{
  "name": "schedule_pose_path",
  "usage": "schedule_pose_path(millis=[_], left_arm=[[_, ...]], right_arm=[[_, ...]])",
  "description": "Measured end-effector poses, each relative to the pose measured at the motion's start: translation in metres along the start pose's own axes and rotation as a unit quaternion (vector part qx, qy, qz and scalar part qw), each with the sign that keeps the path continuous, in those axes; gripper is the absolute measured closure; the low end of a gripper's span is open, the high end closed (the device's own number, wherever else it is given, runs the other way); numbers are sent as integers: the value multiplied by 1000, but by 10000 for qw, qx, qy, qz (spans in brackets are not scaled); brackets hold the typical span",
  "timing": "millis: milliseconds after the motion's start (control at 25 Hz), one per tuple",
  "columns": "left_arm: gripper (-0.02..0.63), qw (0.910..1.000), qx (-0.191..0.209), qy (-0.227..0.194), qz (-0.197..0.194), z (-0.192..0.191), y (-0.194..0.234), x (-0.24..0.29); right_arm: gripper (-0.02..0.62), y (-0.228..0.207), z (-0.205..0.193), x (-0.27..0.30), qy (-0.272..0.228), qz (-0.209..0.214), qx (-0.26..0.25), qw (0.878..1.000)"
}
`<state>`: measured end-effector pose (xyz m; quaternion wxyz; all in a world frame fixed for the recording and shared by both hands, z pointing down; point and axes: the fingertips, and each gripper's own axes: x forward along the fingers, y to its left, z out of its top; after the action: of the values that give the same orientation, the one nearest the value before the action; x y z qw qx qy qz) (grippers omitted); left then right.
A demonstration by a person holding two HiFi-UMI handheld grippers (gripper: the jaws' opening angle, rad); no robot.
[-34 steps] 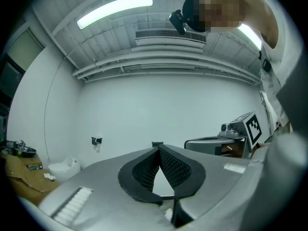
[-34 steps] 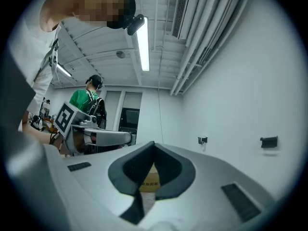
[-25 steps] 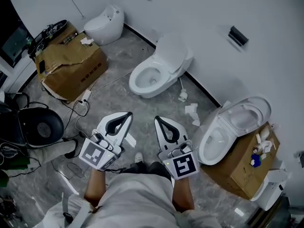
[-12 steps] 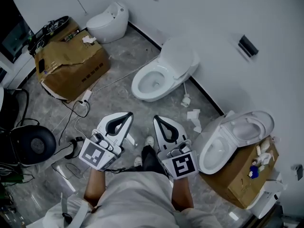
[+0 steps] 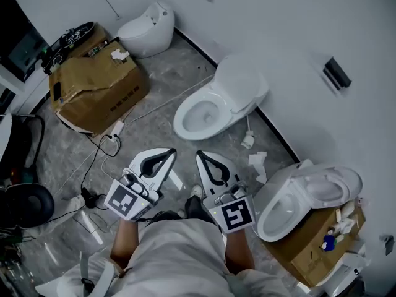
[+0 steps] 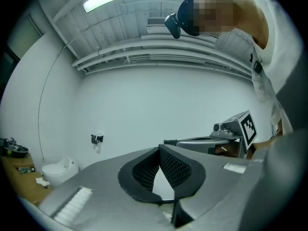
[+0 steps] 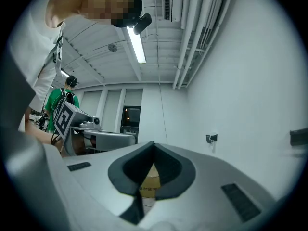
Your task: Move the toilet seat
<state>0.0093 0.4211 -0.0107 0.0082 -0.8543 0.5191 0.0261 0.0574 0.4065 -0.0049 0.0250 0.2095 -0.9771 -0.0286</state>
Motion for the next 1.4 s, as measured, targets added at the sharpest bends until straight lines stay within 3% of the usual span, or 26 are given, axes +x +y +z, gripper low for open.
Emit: schedule_pose_path(millis=[400,800,1400], left_arm=[[609,9999,80,128,-18,-16,20,68],[609,9995,-51,89,-290,-41,49,101],[608,9915,-752,480,-947,-119,170,163]], right_arm=[[595,-62,-16,12,-32,96,119,9999],[594,-92,-46,38,109,-80,149,9998],[594,-158,-111,154,462,-811,715,9931]])
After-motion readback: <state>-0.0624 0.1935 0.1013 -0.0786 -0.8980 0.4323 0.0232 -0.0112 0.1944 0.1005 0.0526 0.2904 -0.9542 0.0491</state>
